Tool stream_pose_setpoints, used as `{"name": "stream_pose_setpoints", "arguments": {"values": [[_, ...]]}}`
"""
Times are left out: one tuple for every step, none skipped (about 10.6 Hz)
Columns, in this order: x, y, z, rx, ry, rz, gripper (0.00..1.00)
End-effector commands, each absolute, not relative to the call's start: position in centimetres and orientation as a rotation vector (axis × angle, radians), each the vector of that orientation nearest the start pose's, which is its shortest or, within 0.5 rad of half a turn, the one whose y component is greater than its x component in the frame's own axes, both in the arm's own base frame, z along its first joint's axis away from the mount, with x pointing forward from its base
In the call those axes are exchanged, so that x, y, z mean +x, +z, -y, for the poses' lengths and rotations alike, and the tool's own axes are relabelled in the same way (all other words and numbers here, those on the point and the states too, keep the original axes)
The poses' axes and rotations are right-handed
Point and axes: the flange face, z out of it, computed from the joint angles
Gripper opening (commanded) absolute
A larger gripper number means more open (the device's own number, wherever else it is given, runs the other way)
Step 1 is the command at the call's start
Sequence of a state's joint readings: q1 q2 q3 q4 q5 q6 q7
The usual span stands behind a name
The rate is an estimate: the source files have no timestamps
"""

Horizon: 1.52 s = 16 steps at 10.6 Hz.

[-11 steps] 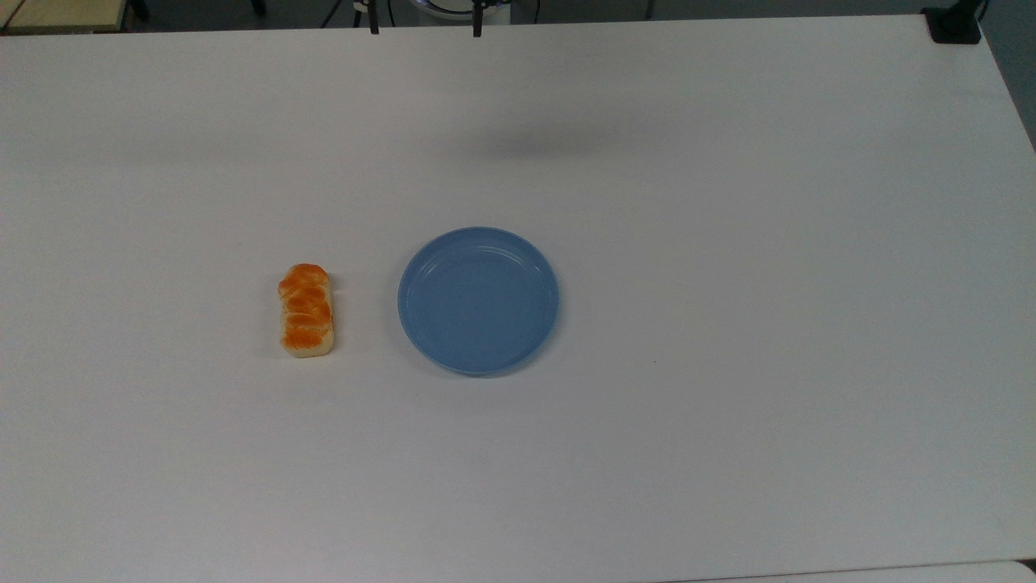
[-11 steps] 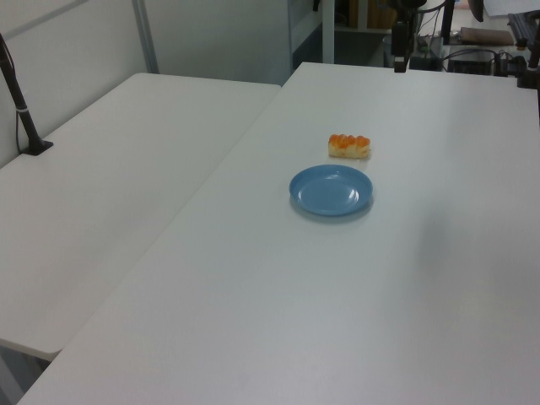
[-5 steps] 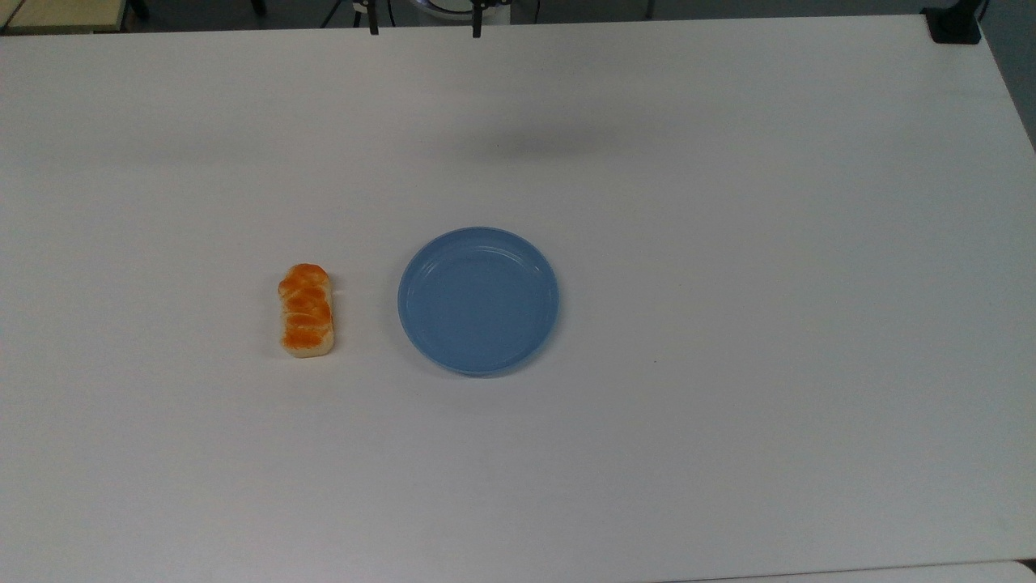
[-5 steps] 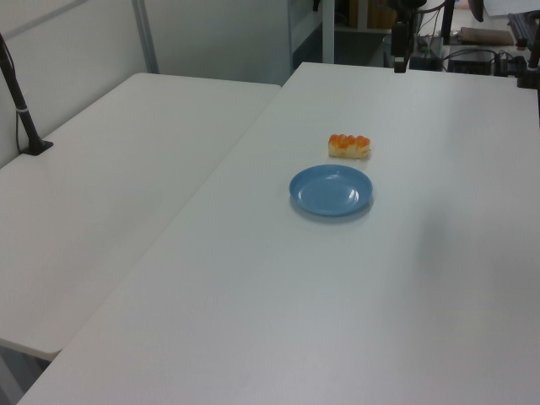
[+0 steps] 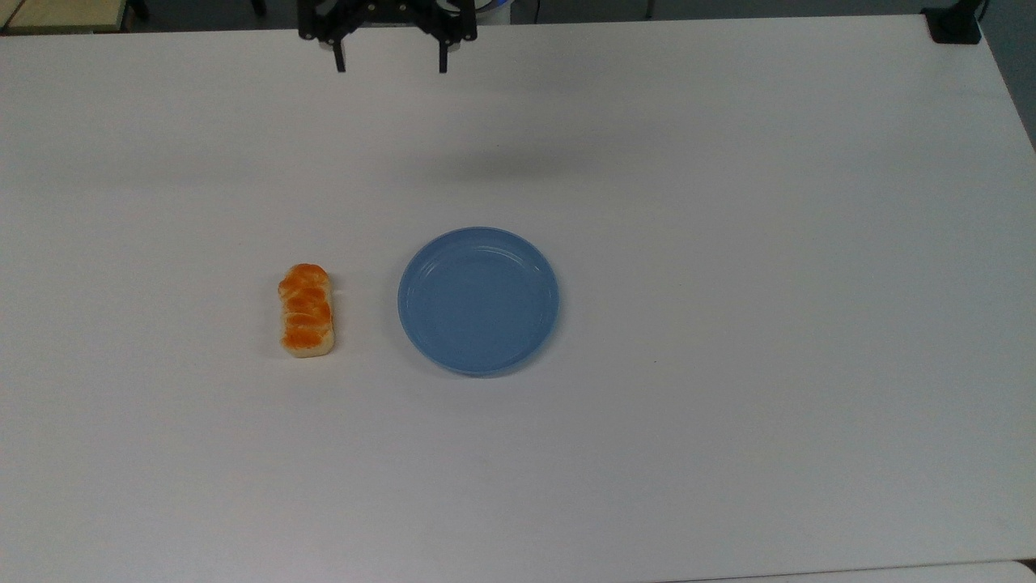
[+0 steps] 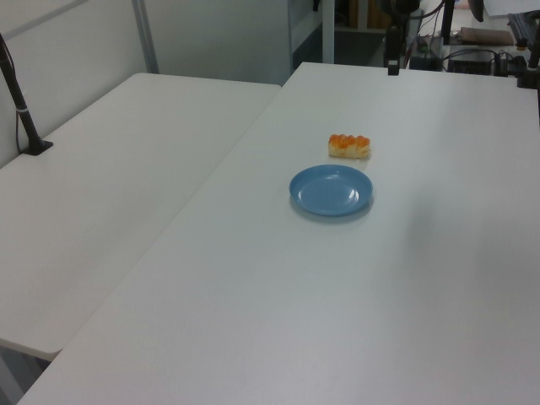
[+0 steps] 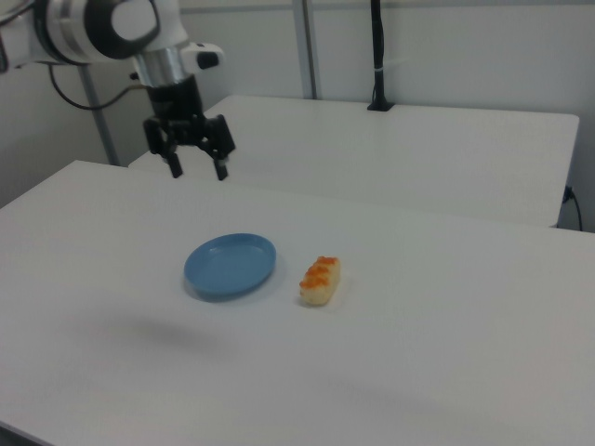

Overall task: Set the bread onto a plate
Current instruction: 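Move the gripper down over the orange-topped bread roll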

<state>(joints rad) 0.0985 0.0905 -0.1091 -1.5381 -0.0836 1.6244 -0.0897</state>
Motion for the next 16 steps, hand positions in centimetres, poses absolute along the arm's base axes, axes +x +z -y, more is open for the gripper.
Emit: {"name": "stream_pose_setpoints", "arguments": {"values": [[61.5, 55.8, 5.3, -3.224, -0.062, 0.128, 1.00], [62.6, 53.5, 6.5, -3.198, -0.050, 0.154, 1.00], [63.7, 50.7, 7.9, -3.178, -0.028, 0.158, 1.00], [64.8, 48.4, 8.7, -3.177, -0.024, 0.151, 1.00], [66.0, 46.6, 8.8, -3.179, -0.026, 0.150, 1.00], [66.6, 44.6, 9.0, -3.185, 0.005, 0.147, 1.00], [67.1, 43.3, 10.1, -3.190, -0.011, 0.115, 1.00], [67.5, 41.6, 11.0, -3.195, -0.009, 0.099, 1.00], [67.9, 39.9, 11.7, -3.201, -0.005, 0.084, 1.00], [68.1, 39.4, 13.0, -3.206, -0.029, 0.071, 1.00], [68.2, 38.2, 14.0, -3.212, -0.029, 0.064, 1.00], [68.4, 37.3, 14.9, -3.216, -0.043, 0.079, 1.00], [68.6, 36.5, 15.6, -3.218, -0.056, 0.087, 1.00], [68.9, 35.1, 15.8, -3.221, -0.063, 0.080, 1.00], [69.3, 34.2, 15.4, -3.218, -0.083, 0.075, 1.00], [69.6, 33.1, 15.0, -3.217, -0.087, 0.056, 0.98]]}}
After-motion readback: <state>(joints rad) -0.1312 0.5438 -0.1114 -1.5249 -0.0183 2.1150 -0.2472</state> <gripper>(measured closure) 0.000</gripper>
